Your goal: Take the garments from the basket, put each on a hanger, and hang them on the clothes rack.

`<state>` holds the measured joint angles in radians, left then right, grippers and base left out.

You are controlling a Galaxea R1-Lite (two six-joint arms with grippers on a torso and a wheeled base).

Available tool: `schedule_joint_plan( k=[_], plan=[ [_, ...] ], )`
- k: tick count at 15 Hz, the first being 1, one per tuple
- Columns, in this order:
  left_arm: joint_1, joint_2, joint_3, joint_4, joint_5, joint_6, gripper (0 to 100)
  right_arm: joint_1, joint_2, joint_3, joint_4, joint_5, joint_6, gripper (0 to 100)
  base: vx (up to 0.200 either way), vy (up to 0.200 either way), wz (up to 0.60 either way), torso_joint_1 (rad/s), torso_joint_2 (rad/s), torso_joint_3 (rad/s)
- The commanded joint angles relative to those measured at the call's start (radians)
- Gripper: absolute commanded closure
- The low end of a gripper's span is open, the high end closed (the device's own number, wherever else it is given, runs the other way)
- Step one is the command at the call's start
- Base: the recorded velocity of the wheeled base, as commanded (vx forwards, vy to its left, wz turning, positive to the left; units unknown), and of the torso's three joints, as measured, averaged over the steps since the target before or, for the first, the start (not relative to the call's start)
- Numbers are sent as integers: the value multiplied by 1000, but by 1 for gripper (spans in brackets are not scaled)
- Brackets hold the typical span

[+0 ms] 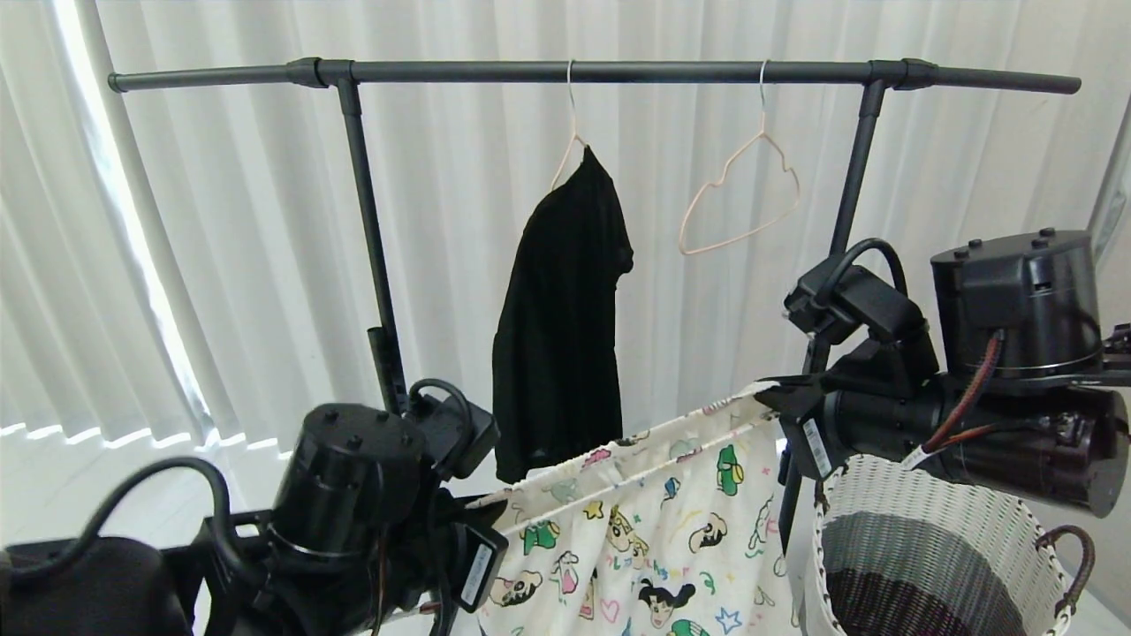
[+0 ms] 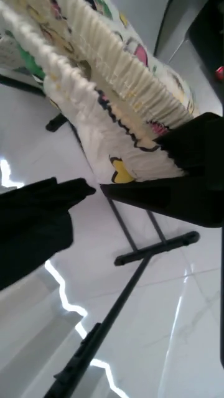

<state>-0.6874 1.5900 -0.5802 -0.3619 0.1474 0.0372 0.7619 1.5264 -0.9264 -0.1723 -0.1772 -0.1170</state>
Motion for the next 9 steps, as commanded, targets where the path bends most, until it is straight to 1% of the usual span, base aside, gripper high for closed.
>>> schedule_joint_plan(
  k=[1,2,3,4,5,7,8,9],
  plan=[
    [6,-153,-285,356,-140,-3,100,-4,-28,8,1,1,-1,100,0,0,0,0,0,0],
    [6,-182,-383,512,-197,-3,100,-9,-32,8,1,1,-1,100,0,0,0,0,0,0],
    [8,-193,-480,646,-235,-5,100,-16,-38,6,1,-1,-1,100,0,0,0,0,0,0],
    [8,-194,-521,692,-239,-3,100,-18,-41,4,-1,-1,-1,100,0,0,0,0,0,0],
    [8,-189,-612,758,-239,-3,100,-29,-57,-6,-1,1,-1,100,0,0,0,0,0,0],
    [8,-177,-698,778,-241,-5,100,-53,-71,-48,-1,2,-1,100,0,0,0,0,0,0],
    [8,-176,-714,779,-241,-3,100,-69,-71,-69,1,4,-1,100,0,0,0,0,0,0],
    [6,-174,-747,788,-243,-3,100,-95,-63,-115,8,7,-3,100,0,0,0,0,0,0]
  ],
)
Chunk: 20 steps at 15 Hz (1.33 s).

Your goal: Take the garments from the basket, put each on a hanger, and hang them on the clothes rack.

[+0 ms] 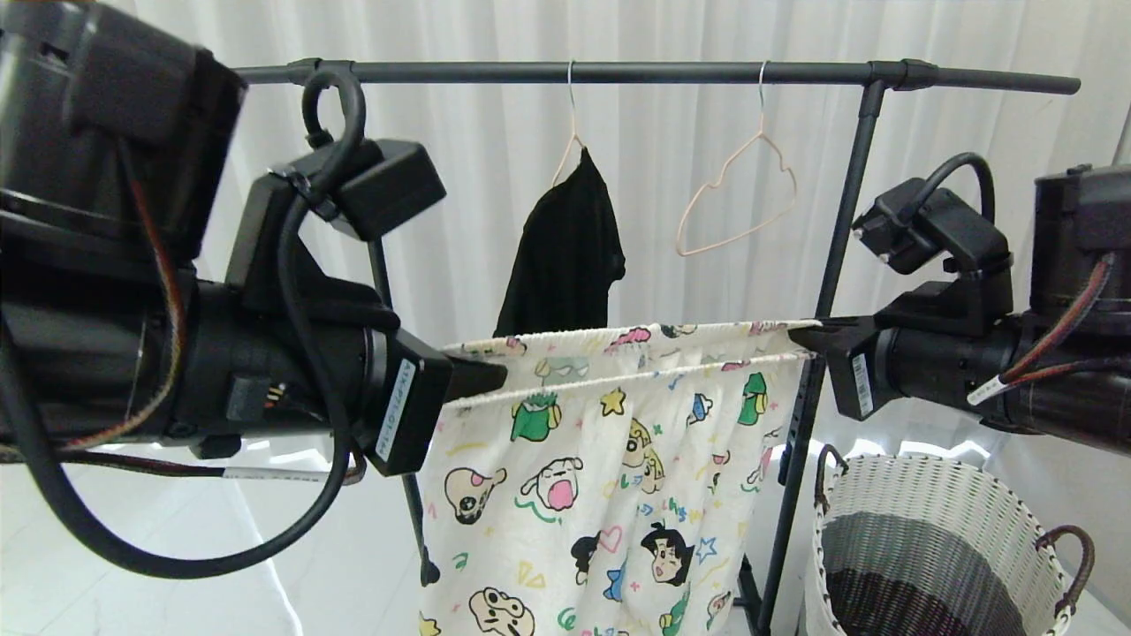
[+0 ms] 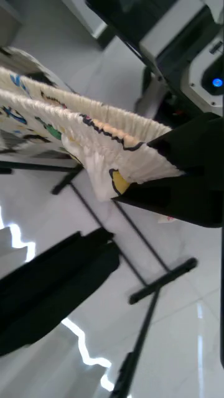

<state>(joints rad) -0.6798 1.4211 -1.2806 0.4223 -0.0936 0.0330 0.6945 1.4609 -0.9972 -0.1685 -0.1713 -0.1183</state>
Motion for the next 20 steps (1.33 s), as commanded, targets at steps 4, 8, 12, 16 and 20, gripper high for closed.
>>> schedule_joint_plan(
  k=[4,8,12,16,20],
  plan=[
    [-6,-5,-88,39,0,13,100,-53,-1,-175,112,29,-1,100,0,0,0,0,0,0],
    [-9,-11,-78,-33,0,53,100,-52,-42,-222,199,61,-6,100,0,0,0,0,0,0],
    [-9,-10,-16,-155,0,128,100,-49,-91,-225,251,64,-9,100,0,0,0,0,0,0],
    [-11,4,-8,-232,-1,140,100,-49,-166,-230,322,70,-20,100,0,0,0,0,0,0],
    [-27,113,-37,-389,-1,137,100,27,-307,-235,532,217,-18,100,0,0,0,0,0,0]
  ],
)
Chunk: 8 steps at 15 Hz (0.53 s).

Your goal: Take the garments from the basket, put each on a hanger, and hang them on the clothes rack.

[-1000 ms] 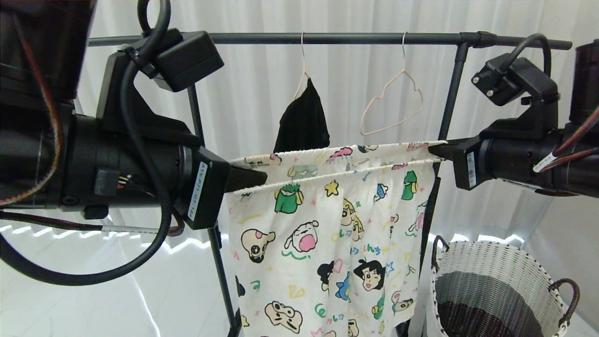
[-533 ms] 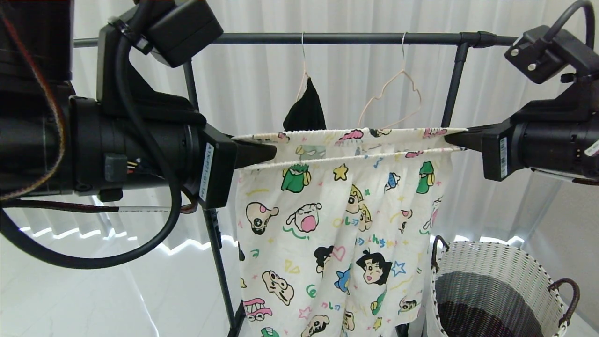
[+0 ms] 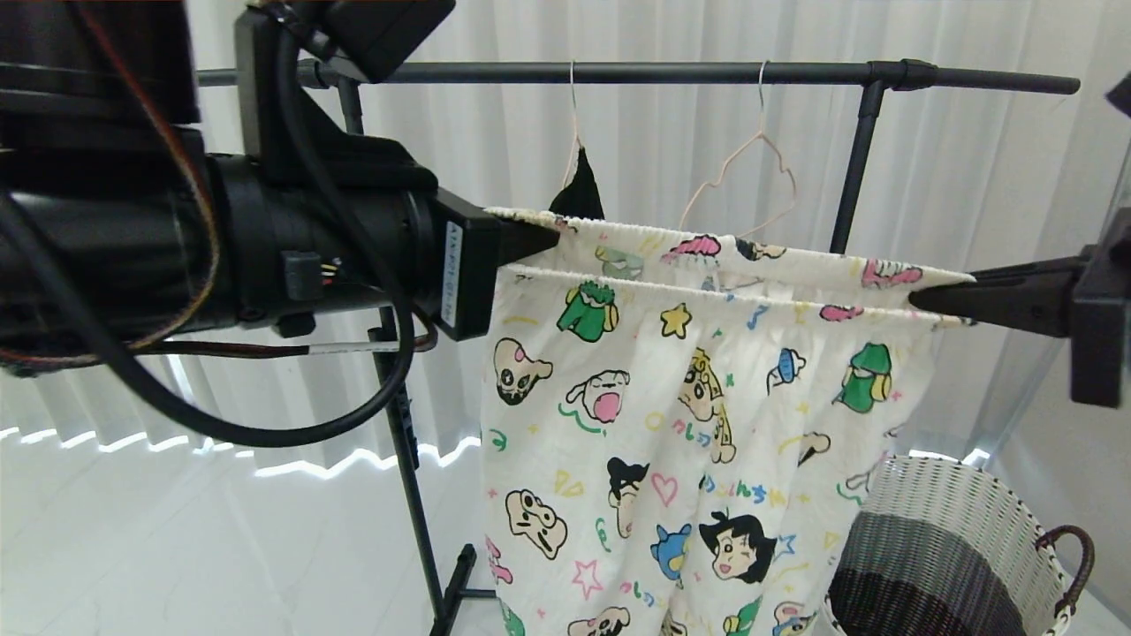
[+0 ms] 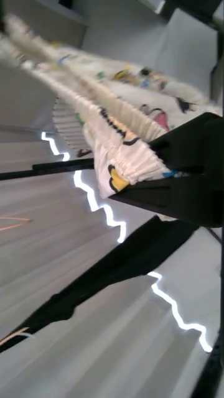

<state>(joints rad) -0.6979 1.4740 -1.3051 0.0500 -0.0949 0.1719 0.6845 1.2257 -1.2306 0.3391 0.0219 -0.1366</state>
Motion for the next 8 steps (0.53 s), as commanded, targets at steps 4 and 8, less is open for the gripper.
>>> schedule_joint_plan(
  k=[4,8],
  plan=[
    [-86,163,-97,-25,-2,-17,100,181,-86,5,55,23,0,100,0,0,0,0,0,0],
    [-97,187,-120,-24,0,-20,100,187,-81,8,55,23,0,100,0,0,0,0,0,0]
  ],
)
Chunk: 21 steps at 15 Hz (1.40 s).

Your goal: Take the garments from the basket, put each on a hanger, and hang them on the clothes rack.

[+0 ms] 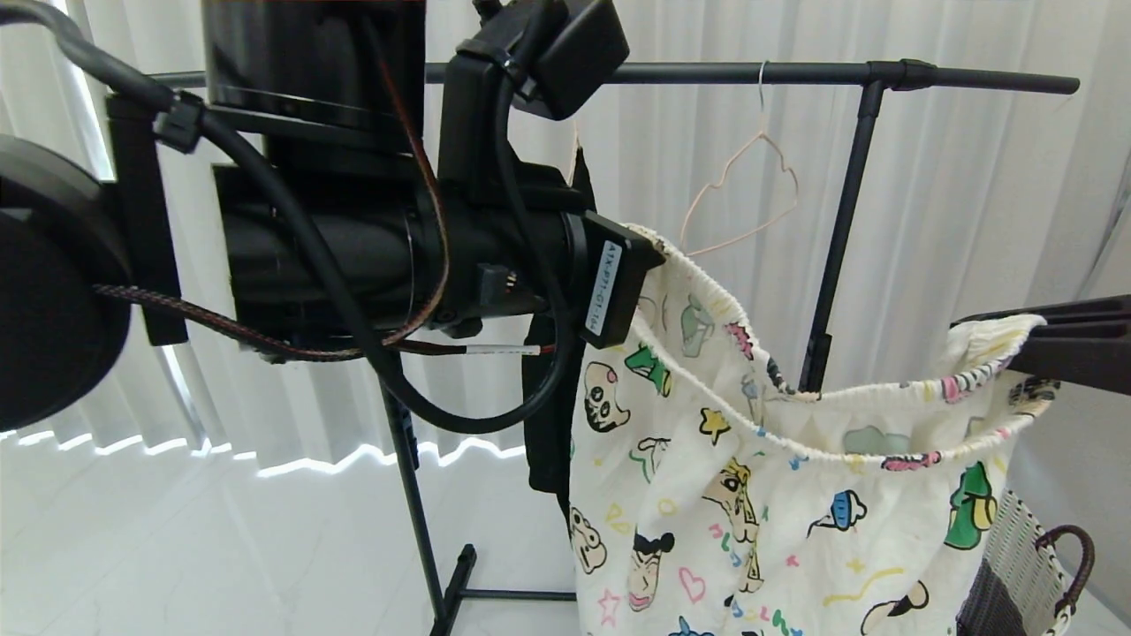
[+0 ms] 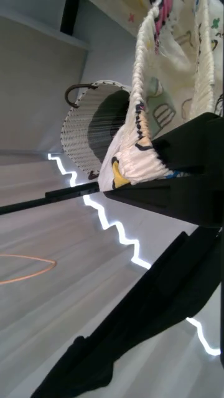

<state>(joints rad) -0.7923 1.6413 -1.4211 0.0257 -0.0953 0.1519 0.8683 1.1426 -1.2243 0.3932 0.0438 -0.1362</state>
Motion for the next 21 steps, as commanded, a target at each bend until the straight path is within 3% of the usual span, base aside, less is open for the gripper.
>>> schedule_joint_plan(
  k=[1,5,9,11,14,17,21],
  plan=[
    [-1,20,-2,0,0,0,100,3,0,2,1,1,0,100,0,0,0,0,0,0],
    [7,-12,25,0,5,-22,100,-6,-3,5,0,-4,0,100,0,0,0,0,0,0],
    [4,-169,175,16,2,-31,100,-112,22,2,-11,-4,0,100,0,0,0,0,0,0],
    [1,-279,269,37,2,-31,100,-130,78,2,-88,-2,4,100,0,0,0,0,0,0],
    [-28,-376,314,86,9,-31,100,-138,197,-6,-243,13,4,100,0,0,0,0,0,0],
    [-94,-432,314,122,23,-29,100,-134,298,-46,-330,28,4,100,0,0,0,0,0,0],
    [-251,-432,318,125,126,-31,100,-124,324,-72,-332,77,4,100,0,0,0,0,0,0]
  ],
)
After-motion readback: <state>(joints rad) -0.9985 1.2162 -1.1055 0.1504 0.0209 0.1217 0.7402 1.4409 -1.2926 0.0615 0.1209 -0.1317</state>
